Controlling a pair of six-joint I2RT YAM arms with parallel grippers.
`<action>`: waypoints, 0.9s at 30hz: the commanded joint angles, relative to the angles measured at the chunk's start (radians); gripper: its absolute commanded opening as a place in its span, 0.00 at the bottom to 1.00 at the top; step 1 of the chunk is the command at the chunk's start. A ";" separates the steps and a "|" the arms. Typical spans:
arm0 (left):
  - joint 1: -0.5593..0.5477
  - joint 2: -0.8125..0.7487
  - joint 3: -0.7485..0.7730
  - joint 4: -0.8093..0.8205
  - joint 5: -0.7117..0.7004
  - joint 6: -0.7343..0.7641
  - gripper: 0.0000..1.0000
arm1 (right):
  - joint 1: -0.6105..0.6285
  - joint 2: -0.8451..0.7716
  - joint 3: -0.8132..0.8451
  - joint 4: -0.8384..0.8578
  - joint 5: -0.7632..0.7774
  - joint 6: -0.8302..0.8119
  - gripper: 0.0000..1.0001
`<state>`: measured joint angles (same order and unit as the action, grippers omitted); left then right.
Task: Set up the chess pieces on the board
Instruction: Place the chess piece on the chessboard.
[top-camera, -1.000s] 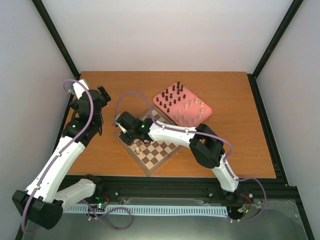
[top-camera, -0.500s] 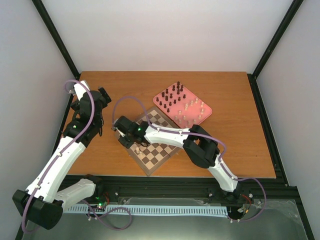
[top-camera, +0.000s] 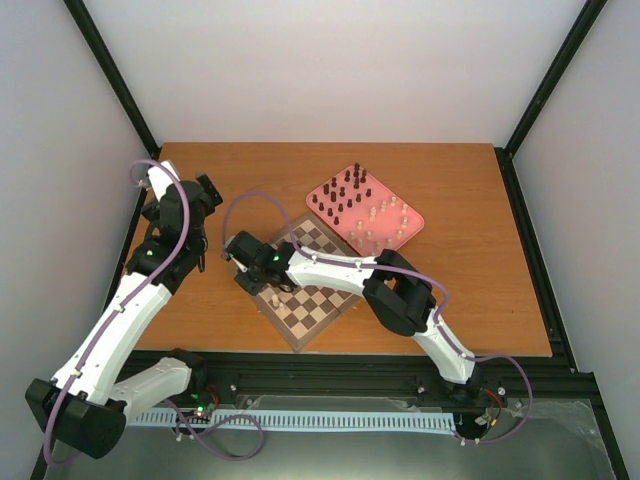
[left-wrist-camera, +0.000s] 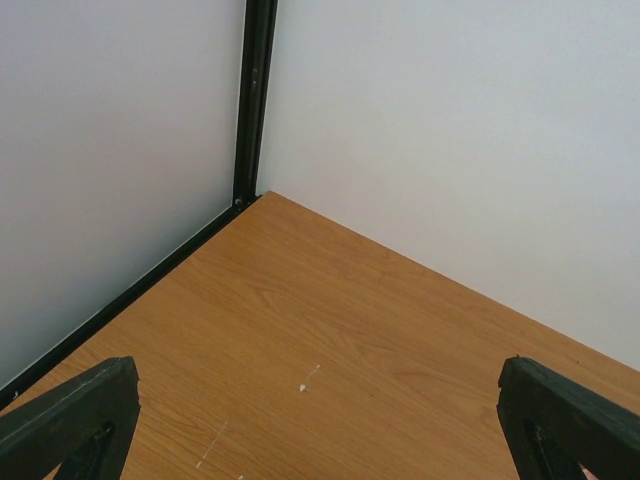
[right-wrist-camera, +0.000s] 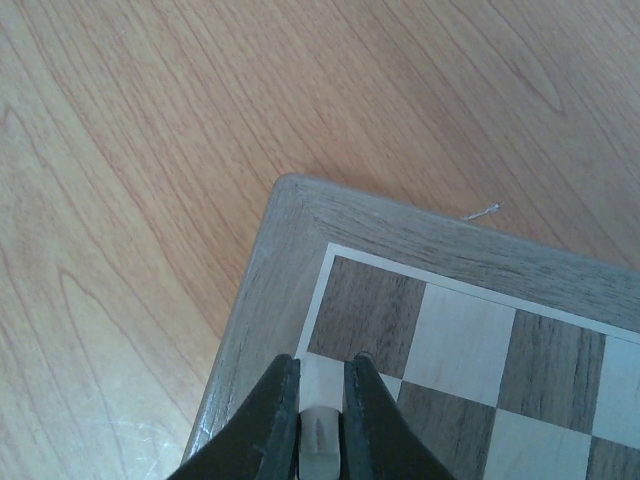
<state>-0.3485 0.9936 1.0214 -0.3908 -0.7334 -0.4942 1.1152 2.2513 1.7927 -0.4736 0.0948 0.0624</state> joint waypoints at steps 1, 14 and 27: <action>0.004 0.009 0.003 0.017 -0.014 -0.001 1.00 | 0.000 0.022 0.020 0.000 0.010 -0.016 0.03; 0.005 0.020 0.003 0.022 -0.018 0.002 1.00 | 0.000 -0.026 -0.043 0.030 0.007 -0.014 0.14; 0.005 0.032 0.003 0.022 -0.021 0.002 1.00 | 0.000 -0.096 -0.125 0.080 -0.001 -0.014 0.30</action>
<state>-0.3485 1.0237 1.0214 -0.3889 -0.7376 -0.4942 1.1149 2.2139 1.6871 -0.4221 0.0948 0.0505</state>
